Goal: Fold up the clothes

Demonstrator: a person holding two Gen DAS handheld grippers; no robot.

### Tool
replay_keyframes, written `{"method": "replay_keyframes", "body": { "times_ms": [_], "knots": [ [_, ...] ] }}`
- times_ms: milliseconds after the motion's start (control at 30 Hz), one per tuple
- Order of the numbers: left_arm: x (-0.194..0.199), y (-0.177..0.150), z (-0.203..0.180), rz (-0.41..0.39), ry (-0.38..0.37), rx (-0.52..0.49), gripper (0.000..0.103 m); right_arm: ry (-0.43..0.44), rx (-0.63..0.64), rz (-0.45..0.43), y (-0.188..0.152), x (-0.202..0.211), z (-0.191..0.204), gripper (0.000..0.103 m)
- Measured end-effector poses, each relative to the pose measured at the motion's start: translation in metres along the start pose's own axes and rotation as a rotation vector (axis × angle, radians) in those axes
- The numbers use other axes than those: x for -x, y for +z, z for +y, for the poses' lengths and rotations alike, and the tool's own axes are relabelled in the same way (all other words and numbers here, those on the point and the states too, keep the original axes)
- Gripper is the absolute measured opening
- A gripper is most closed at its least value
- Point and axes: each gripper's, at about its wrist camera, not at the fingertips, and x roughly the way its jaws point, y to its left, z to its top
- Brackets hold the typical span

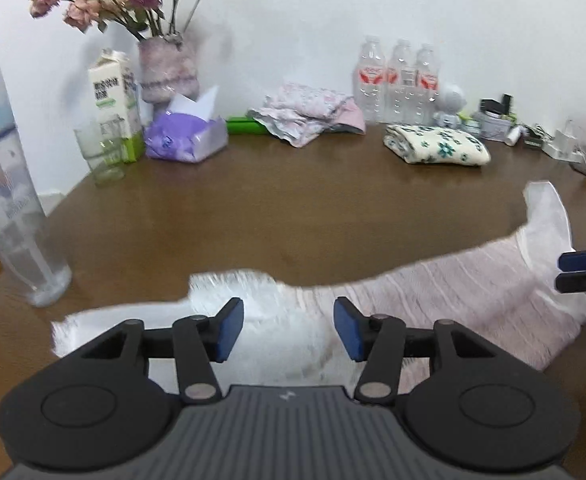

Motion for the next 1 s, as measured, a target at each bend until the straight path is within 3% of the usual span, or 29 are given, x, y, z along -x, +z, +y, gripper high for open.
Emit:
{"method": "replay_keyframes", "body": {
  "times_ms": [33,100,400,567,800,1000],
  "knots": [
    [-0.007,0.004,-0.007,0.030,0.041,-0.018,0.040,0.006,-0.081,0.003,0.004,-0.005,-0.005,0.011],
    [-0.016,0.008,-0.018,0.081,0.096,-0.021,0.023,-0.027,-0.124,0.040,0.004,-0.015,-0.004,0.006],
    [-0.009,0.010,-0.037,0.116,0.139,-0.030,0.022,-0.068,-0.185,0.100,-0.004,-0.030,0.006,0.009],
    [-0.012,0.005,-0.044,0.135,0.103,-0.054,0.023,-0.091,-0.180,0.159,-0.004,-0.033,0.007,0.010],
    [-0.030,-0.012,-0.040,0.147,0.113,-0.082,0.038,-0.130,-0.220,0.211,-0.007,-0.035,0.009,0.013],
    [-0.036,-0.018,-0.033,0.107,0.087,-0.073,0.040,-0.161,-0.259,0.206,-0.014,-0.032,0.011,0.013]
  ]
}}
